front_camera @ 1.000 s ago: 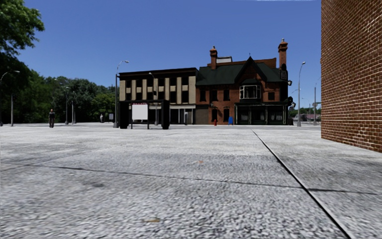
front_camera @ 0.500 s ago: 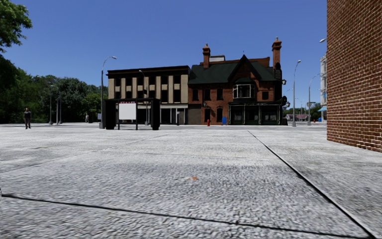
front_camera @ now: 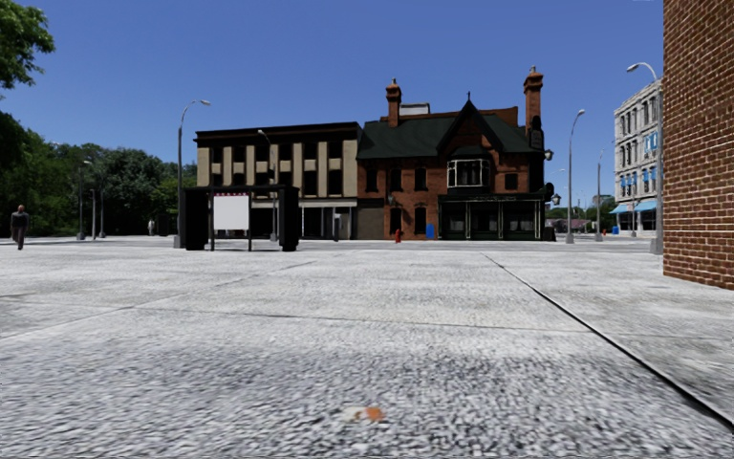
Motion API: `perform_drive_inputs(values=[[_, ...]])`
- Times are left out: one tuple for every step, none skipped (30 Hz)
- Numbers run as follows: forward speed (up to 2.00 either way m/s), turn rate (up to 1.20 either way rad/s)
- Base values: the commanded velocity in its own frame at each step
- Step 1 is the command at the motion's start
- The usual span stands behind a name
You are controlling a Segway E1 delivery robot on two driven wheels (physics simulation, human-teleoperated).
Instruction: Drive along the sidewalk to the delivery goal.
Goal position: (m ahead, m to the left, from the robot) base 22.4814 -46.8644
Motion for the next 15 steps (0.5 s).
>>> perform_drive_inputs(values=[[2.00,-0.23],[2.00,-0.23],[2.00,-0.23],[2.00,-0.23],[2.00,-0.23],[2.00,-0.23],[2.00,-0.23],[2.00,-0.23],[2.00,-0.23],[2.00,-0.23],[2.00,-0.28],[2.00,-0.35],[2.00,-0.35],[2.00,-0.38],[2.00,-0.39]])
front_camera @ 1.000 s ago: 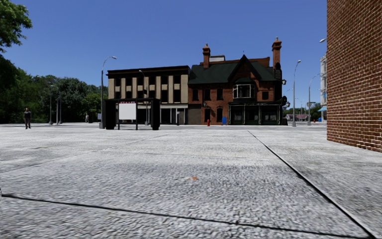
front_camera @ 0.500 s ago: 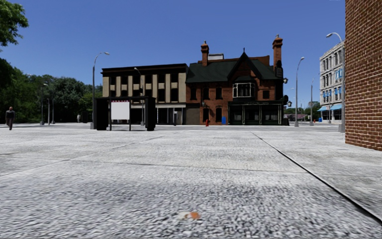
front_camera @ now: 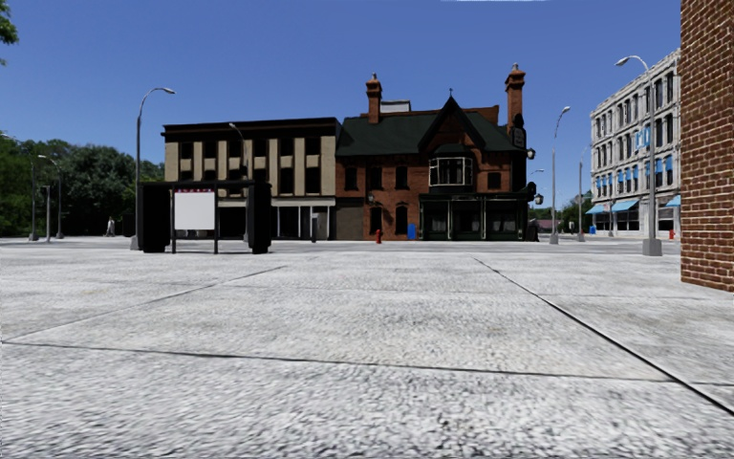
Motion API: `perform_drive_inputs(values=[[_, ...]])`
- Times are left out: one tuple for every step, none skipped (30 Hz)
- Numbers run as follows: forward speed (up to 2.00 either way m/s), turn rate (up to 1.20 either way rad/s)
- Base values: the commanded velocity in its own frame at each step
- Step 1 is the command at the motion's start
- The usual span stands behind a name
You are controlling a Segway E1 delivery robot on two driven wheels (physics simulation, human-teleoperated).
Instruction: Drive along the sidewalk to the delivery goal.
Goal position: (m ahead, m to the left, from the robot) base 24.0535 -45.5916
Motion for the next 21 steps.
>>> perform_drive_inputs(values=[[2.00,-0.39],[2.00,-0.39],[2.00,-0.40],[2.00,-0.40],[2.00,-0.40],[2.00,-0.40],[2.00,-0.40],[2.00,-0.40],[2.00,-0.40],[2.00,-0.40],[2.00,-0.40],[2.00,-0.40],[2.00,-0.40],[2.00,-0.40],[2.00,-0.40],[2.00,-0.22],[2.00,0.00],[2.00,0.00],[2.00,0.00],[2.00,0.00],[2.00,0.00]])
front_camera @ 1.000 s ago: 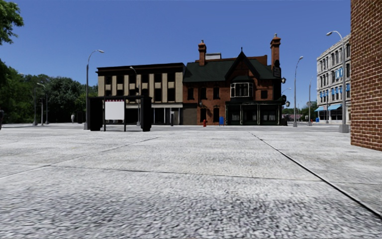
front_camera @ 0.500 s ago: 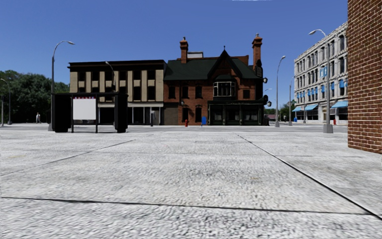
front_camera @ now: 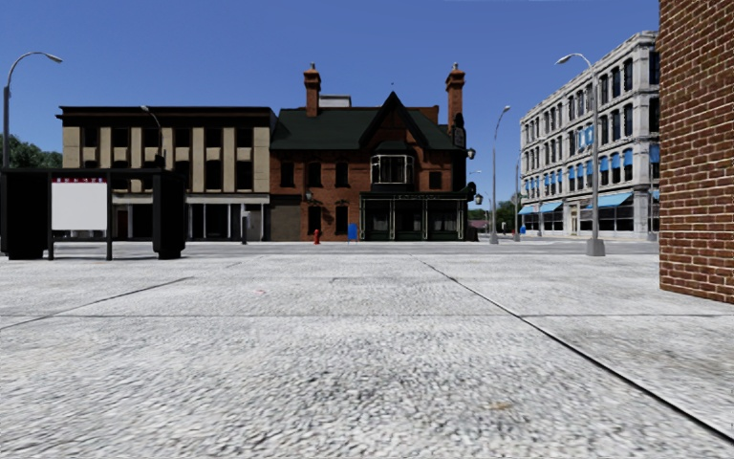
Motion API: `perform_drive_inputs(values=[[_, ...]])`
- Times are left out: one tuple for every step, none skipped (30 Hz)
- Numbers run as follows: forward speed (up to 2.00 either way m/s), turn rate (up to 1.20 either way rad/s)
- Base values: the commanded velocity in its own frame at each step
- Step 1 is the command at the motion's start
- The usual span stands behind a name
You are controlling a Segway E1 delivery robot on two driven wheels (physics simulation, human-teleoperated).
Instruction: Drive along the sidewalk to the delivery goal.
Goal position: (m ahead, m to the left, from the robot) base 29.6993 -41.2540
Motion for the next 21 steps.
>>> perform_drive_inputs(values=[[2.00,0.00],[2.00,0.00],[2.00,0.00],[2.00,0.00],[2.00,0.00],[2.00,0.00],[2.00,0.00],[2.00,0.00],[2.00,0.00],[2.00,0.00],[2.00,0.00],[2.00,-0.03],[2.00,-0.03],[2.00,-0.15],[2.00,-0.26],[2.00,-0.30],[2.00,-0.32],[2.00,-0.32],[2.00,-0.32],[2.00,-0.32],[2.00,-0.32]])
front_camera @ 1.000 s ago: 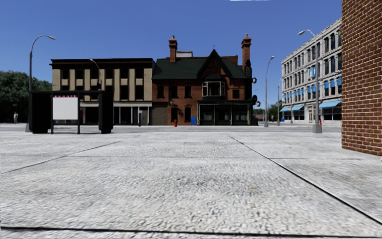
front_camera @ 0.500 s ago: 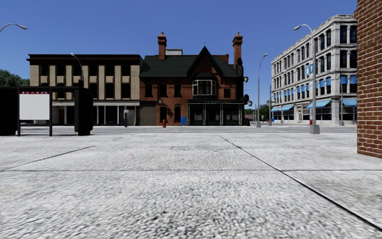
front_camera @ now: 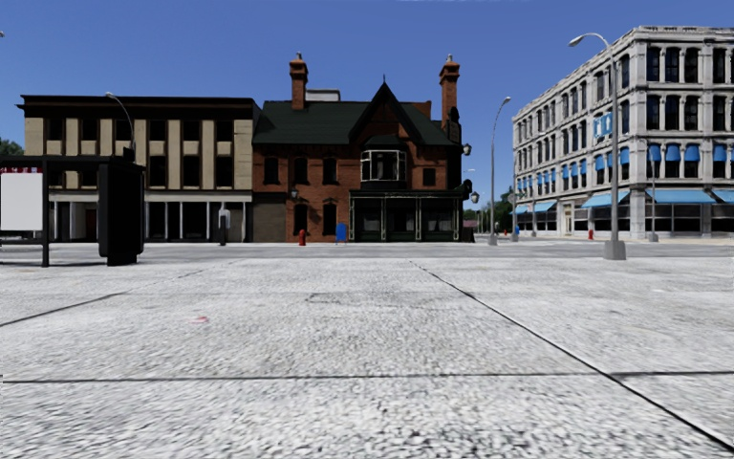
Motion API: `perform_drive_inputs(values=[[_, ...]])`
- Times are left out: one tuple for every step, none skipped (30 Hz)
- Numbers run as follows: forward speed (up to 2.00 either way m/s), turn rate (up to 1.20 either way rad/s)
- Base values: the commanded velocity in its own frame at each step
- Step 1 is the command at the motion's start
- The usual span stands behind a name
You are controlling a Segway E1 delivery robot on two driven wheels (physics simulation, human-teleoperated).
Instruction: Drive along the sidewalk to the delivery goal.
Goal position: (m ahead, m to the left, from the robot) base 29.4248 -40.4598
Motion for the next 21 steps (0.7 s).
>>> perform_drive_inputs(values=[[2.00,-0.32],[2.00,-0.32],[2.00,-0.33],[2.00,-0.33],[2.00,-0.34],[2.00,-0.34],[2.00,-0.37],[2.00,-0.41],[2.00,-0.44],[2.00,-0.44],[2.00,-0.46],[2.00,-0.47],[2.00,-0.49],[2.00,-0.51],[2.00,-0.51],[2.00,-0.53],[2.00,-0.54],[2.00,-0.55],[2.00,-0.55],[2.00,-0.55],[2.00,-0.55]])
